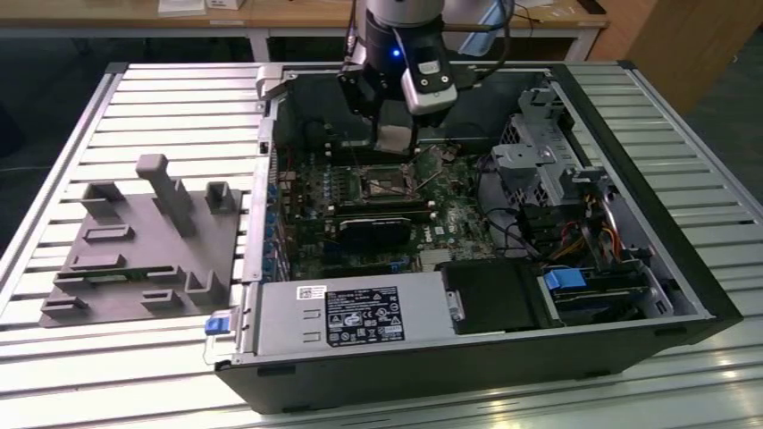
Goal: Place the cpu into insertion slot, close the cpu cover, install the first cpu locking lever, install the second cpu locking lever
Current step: 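Place the cpu into insertion slot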
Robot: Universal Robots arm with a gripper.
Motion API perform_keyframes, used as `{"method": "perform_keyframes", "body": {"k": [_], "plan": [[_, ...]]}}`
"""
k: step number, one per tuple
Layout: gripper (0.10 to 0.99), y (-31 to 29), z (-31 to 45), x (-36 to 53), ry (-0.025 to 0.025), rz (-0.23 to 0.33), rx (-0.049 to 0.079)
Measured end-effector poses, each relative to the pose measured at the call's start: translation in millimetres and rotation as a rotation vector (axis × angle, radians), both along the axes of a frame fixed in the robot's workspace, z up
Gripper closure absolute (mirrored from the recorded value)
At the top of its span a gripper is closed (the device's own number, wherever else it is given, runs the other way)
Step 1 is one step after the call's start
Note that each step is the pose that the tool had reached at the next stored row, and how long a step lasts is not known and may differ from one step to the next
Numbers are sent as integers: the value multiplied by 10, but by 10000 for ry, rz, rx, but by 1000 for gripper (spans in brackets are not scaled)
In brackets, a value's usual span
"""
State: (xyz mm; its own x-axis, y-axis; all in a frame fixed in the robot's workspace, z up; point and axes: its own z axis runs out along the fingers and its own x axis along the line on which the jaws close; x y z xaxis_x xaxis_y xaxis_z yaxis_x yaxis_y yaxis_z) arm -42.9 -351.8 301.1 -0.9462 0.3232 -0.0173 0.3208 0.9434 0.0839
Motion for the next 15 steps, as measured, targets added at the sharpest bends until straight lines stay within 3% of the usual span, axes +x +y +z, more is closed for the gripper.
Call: {"method": "perform_keyframes", "body": {"k": [15], "plan": [[545, 0, -59, 0, 1, -2726, 0]]}}
